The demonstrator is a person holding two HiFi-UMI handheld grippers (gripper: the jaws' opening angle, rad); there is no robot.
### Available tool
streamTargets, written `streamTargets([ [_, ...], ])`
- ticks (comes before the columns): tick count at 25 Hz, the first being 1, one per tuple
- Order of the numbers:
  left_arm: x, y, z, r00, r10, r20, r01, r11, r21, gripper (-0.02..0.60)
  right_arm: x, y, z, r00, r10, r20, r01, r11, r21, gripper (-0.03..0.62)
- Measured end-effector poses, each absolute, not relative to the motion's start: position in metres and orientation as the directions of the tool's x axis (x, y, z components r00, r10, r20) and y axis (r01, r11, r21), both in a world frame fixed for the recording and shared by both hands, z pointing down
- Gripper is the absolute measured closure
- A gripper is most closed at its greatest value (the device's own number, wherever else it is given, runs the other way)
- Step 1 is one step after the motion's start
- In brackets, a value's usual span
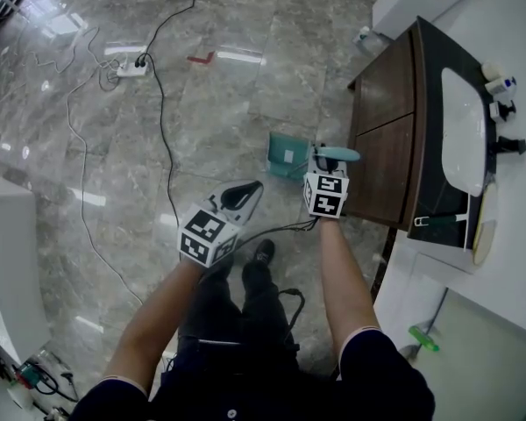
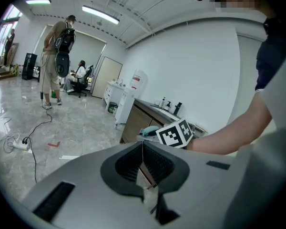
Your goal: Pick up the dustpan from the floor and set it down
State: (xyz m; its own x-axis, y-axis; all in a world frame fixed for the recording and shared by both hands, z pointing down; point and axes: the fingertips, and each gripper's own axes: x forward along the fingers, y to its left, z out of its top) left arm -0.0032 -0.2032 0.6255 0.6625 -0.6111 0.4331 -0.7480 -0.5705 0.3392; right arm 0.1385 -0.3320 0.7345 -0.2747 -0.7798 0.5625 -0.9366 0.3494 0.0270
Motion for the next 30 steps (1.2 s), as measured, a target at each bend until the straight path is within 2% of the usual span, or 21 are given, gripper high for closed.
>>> streamTargets([
  [5, -0.005, -0.203, 0.634, 0.660, -0.608, 0.442, -0.750, -0.563, 0.346, 0.568, 0.125, -0.332, 0.741, -0.287, -0.787, 0.546, -0.931, 0.364, 0.035, 0.502],
  [21, -0.019, -0.191, 0.637, 0.641, -0.617, 0.457, -0.767, -0.532, 0.358, 0.568, 0.091, -0.289, 0.769, -0.315, -0.718, 0.621, -0.920, 0.393, -0.012, 0.500],
  [27, -0.016, -0.186, 0.633, 0.650, -0.609, 0.454, -0.759, -0.540, 0.363, 0.568, 0.093, -0.284, 0.771, -0.285, -0.718, 0.635, -0.932, 0.361, -0.010, 0.499],
  [28, -0.015, -0.185, 0.632, 0.650, -0.609, 0.455, -0.759, -0.541, 0.362, 0.568, 0.094, -0.284, 0.772, -0.277, -0.718, 0.639, -0.937, 0.350, -0.012, 0.489],
  [29, -0.015, -0.184, 0.632, 0.650, -0.608, 0.456, -0.759, -0.541, 0.361, 0.568, 0.095, -0.282, 0.774, -0.273, -0.712, 0.647, -0.939, 0.342, -0.020, 0.444],
  [30, -0.015, -0.183, 0.631, 0.650, -0.608, 0.457, -0.760, -0.541, 0.361, 0.568, 0.095, -0.279, 0.776, -0.273, -0.701, 0.659, -0.941, 0.337, -0.032, 0.425],
])
